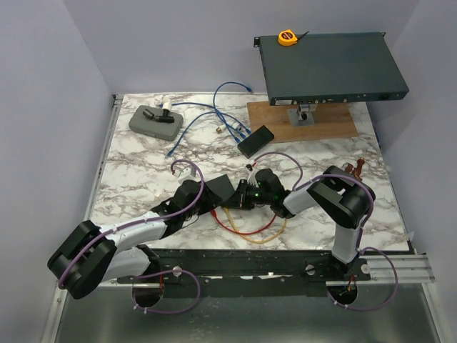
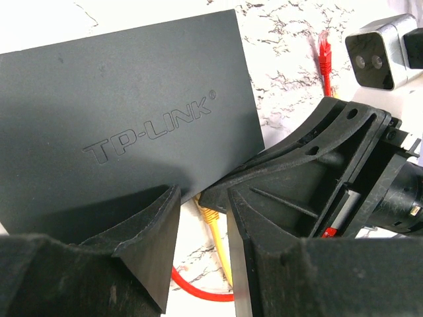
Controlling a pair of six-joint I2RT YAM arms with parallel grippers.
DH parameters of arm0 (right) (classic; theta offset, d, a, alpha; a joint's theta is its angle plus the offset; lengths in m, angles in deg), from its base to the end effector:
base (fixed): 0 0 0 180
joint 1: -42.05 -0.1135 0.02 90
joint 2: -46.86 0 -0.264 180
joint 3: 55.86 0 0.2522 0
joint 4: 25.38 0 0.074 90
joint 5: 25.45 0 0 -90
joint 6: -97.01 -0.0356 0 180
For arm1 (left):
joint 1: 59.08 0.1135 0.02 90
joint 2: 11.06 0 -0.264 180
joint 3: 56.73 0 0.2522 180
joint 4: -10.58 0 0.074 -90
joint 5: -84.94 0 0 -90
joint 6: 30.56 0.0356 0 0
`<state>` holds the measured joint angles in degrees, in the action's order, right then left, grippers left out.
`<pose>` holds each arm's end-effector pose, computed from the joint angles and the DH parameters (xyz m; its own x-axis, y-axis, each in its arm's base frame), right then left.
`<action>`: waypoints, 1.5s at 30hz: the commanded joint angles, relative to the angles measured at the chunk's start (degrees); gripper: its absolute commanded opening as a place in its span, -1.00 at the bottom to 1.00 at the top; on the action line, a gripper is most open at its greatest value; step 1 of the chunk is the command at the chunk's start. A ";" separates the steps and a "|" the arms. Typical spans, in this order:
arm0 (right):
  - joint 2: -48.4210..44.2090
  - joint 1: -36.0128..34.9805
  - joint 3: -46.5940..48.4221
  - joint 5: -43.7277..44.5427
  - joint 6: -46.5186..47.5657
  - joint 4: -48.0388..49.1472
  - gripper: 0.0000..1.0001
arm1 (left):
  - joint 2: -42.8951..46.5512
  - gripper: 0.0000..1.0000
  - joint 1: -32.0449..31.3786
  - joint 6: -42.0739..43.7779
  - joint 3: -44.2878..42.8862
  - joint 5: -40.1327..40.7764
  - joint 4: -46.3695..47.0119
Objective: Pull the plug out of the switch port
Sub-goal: Pull the connector from the switch port.
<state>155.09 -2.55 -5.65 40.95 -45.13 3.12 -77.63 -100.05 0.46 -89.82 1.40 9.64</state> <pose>0.2242 0.2411 0.0978 -0.9192 0.1097 -0.3783 -0.2701 0.5235 0.8081 0.1654 -0.1383 0.1548 -0.7182 -0.5041 -0.4796 -0.0661 0.7356 -0.6742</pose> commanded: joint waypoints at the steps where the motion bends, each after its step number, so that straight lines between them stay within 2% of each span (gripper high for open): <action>1: 0.58 -0.14 -2.51 -2.06 4.30 -9.99 -0.99 | -1.72 -0.31 -0.17 -0.65 1.14 1.41 -2.27; 38: -3.19 0.58 -8.32 -2.03 7.48 -14.27 -0.99 | -9.32 -0.39 -0.15 -2.89 1.14 3.50 -1.16; 42: -2.69 0.74 -7.48 -1.89 7.49 -14.86 -0.99 | -7.13 -0.35 -0.09 -2.75 2.09 2.79 1.02; 45: -2.27 0.96 -6.42 -1.72 7.32 -15.10 -0.99 | -1.89 -0.27 -0.40 -0.88 2.59 2.68 0.26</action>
<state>150.52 -1.93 -10.48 39.38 -41.37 0.98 -83.79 -100.08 -3.61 -90.17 2.29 17.68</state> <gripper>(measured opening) 0.118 0.330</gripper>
